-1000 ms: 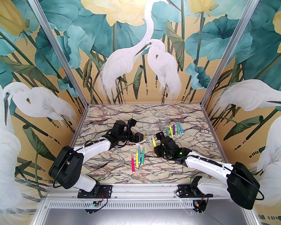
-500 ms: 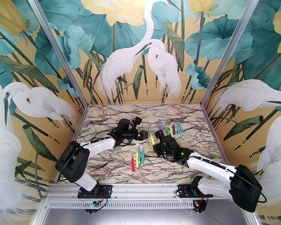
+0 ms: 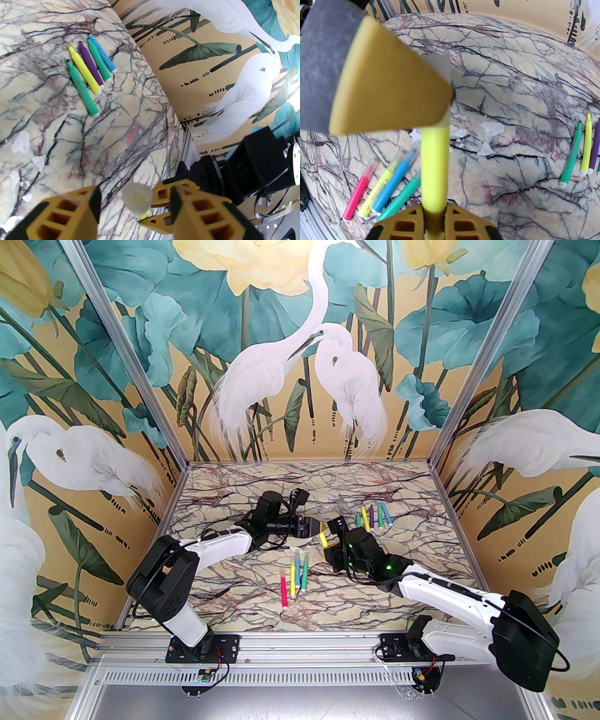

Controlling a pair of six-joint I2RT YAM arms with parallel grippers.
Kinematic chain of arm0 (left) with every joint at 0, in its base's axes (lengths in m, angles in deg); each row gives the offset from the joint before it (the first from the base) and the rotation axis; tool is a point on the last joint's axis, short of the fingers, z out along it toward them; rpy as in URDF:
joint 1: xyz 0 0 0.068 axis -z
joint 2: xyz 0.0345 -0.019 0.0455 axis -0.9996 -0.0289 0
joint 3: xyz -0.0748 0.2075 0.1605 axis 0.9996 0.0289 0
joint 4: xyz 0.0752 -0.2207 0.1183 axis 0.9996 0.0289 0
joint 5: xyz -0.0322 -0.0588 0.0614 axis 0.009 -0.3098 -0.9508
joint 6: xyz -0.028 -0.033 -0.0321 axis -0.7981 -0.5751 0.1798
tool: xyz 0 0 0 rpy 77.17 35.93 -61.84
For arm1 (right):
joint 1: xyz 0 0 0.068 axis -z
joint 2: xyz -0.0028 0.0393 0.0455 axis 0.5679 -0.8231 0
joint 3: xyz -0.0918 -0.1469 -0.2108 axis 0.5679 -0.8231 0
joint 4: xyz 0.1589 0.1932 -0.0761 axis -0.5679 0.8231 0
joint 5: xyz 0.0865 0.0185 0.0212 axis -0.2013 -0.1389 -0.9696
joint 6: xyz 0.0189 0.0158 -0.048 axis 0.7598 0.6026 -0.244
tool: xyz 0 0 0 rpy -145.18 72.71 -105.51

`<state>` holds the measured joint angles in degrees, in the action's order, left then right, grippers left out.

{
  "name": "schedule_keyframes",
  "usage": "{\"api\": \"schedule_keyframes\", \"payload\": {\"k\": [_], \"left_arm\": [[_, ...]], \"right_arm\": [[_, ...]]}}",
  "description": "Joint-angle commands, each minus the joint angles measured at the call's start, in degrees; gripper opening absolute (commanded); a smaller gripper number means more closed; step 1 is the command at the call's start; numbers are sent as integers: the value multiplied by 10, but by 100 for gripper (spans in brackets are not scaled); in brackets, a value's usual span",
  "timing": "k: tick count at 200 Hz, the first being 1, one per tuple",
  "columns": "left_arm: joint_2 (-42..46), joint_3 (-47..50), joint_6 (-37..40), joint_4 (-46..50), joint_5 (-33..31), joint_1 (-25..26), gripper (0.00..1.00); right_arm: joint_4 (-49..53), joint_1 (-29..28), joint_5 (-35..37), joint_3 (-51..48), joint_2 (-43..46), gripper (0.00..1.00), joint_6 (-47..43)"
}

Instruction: Open the pen caps

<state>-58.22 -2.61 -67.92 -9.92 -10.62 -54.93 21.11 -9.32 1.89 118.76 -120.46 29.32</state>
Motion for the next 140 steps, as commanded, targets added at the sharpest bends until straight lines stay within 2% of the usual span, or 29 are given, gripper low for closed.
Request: {"api": "schedule_keyframes", "payload": {"k": [1,31,69,109,140], "left_arm": [[-10,-15,-4,-10,21,3,47],[-12,-19,-4,-9,23,3,35],[-18,-25,-3,-5,23,3,30],[-26,-35,-5,-1,30,3,18],[-29,-39,-5,1,31,3,13]], "right_arm": [[-12,-5,-8,17,-6,7,-9],[-12,-6,-10,19,-14,7,-10],[-14,-8,-13,18,-21,7,-12],[-17,-9,-9,18,-23,7,-11],[-26,-9,2,14,-22,26,-7]]}}
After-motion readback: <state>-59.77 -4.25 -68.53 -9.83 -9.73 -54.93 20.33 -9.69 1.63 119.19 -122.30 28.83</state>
